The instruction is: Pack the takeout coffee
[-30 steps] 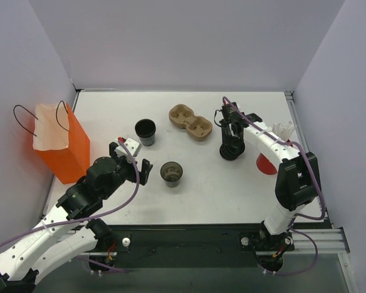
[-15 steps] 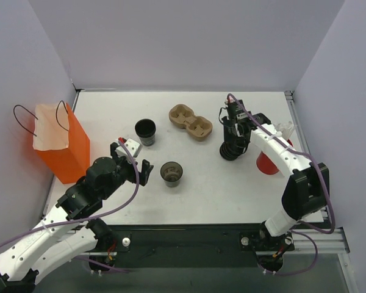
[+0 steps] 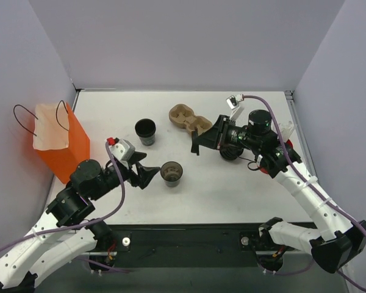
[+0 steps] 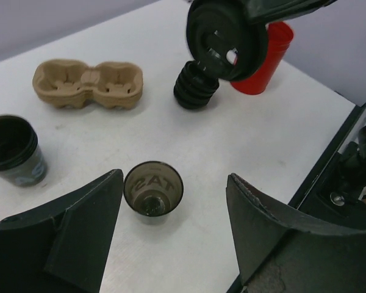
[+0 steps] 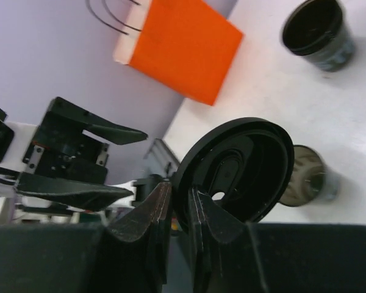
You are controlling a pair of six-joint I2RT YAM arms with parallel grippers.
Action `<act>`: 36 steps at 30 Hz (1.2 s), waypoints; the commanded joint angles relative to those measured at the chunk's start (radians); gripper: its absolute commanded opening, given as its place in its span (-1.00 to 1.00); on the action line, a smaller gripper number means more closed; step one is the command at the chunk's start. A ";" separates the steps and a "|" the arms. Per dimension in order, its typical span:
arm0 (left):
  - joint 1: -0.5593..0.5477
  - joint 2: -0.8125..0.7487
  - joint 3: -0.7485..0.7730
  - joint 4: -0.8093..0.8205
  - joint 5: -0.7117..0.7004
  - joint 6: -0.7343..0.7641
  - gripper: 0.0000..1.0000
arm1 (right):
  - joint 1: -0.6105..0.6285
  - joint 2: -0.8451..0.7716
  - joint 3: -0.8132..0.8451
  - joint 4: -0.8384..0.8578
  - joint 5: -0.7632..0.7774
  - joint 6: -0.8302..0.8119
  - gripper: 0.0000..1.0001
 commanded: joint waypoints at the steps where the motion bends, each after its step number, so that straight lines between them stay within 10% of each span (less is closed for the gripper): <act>1: -0.005 -0.026 0.027 0.165 0.197 0.101 0.54 | 0.050 -0.019 -0.072 0.341 -0.133 0.339 -0.79; 8: -0.003 0.074 0.113 0.160 0.371 0.155 0.45 | 0.075 -0.022 -0.187 0.636 -0.154 0.553 -0.79; 16: 0.008 0.158 0.203 0.019 0.196 0.027 0.39 | 0.078 -0.001 -0.234 0.830 -0.343 0.527 -0.79; 24: 0.079 0.177 0.203 0.079 0.377 -0.195 0.46 | 0.076 0.151 -0.282 1.708 -0.484 1.033 -0.83; 36: 0.132 0.072 0.180 0.134 0.519 -0.085 0.48 | 0.078 0.108 -0.241 1.259 -0.455 0.767 -0.85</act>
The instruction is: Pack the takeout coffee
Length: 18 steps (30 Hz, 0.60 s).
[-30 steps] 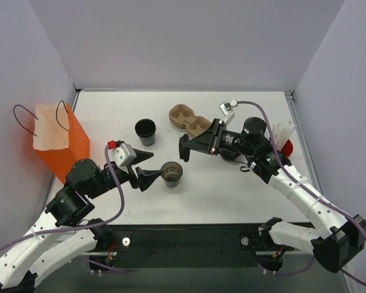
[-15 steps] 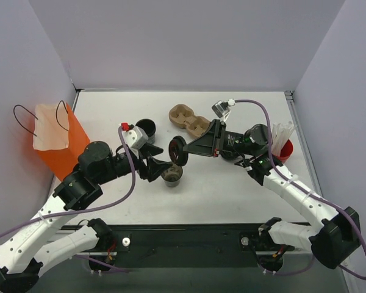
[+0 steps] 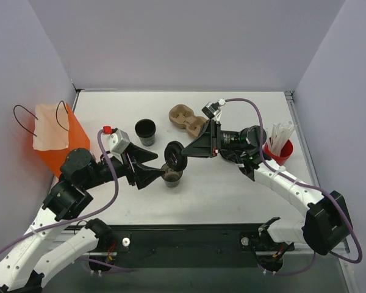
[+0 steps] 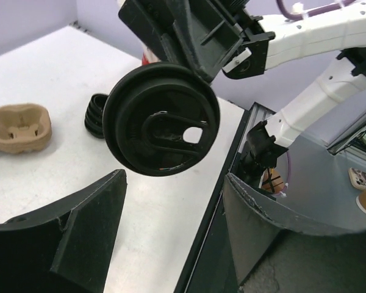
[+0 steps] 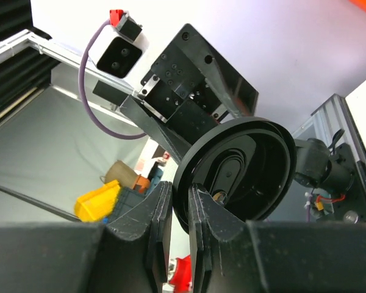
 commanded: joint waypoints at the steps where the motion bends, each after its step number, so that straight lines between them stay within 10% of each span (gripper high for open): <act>1: 0.004 -0.007 0.058 0.055 0.068 0.079 0.47 | 0.006 -0.060 0.055 0.016 0.024 -0.137 -0.85; 18: -0.017 0.121 0.064 0.199 0.131 0.065 0.12 | 0.007 -0.003 0.077 -0.038 0.098 -0.133 -0.85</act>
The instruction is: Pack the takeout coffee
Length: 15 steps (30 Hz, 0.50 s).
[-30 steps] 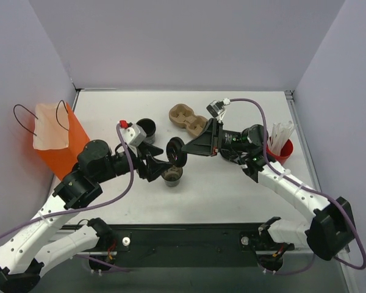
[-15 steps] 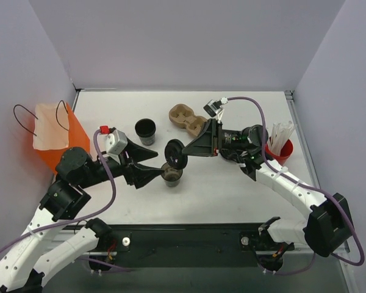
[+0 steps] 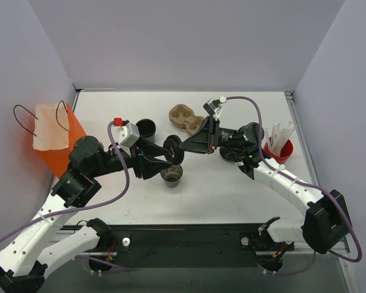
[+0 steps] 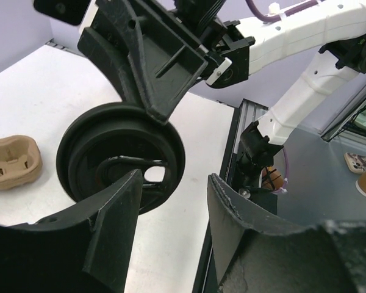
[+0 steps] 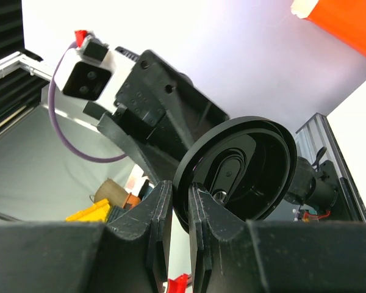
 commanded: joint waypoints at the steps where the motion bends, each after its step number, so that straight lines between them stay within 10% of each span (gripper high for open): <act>1: -0.020 0.009 0.000 0.115 0.004 -0.004 0.11 | 0.006 -0.007 0.053 0.020 0.030 -0.050 -0.85; 15: -0.155 0.073 0.031 0.035 -0.180 0.105 0.07 | 0.004 -0.007 0.056 0.012 0.044 -0.039 -0.84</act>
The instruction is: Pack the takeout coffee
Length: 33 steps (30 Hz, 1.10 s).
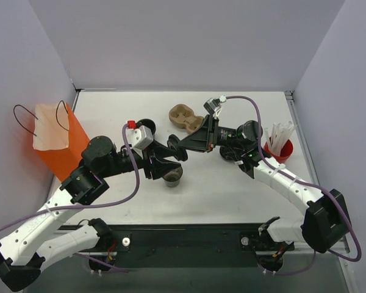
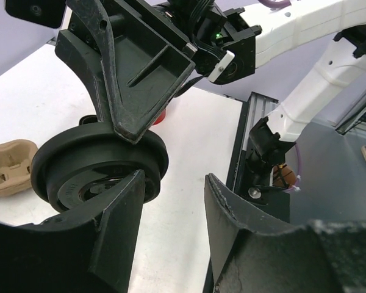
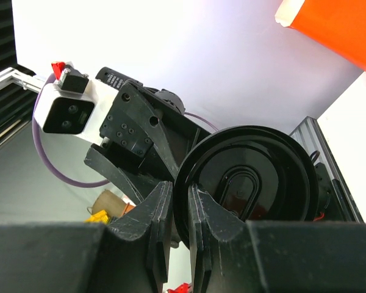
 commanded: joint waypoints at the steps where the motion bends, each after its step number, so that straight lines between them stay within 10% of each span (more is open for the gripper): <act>1: -0.042 0.019 0.037 -0.022 -0.107 0.063 0.06 | 0.007 -0.013 0.045 0.077 0.015 -0.010 -0.84; 33: -0.105 -0.027 -0.061 0.106 -0.379 0.036 0.01 | -0.003 -0.094 -0.056 -0.071 0.279 0.012 -0.87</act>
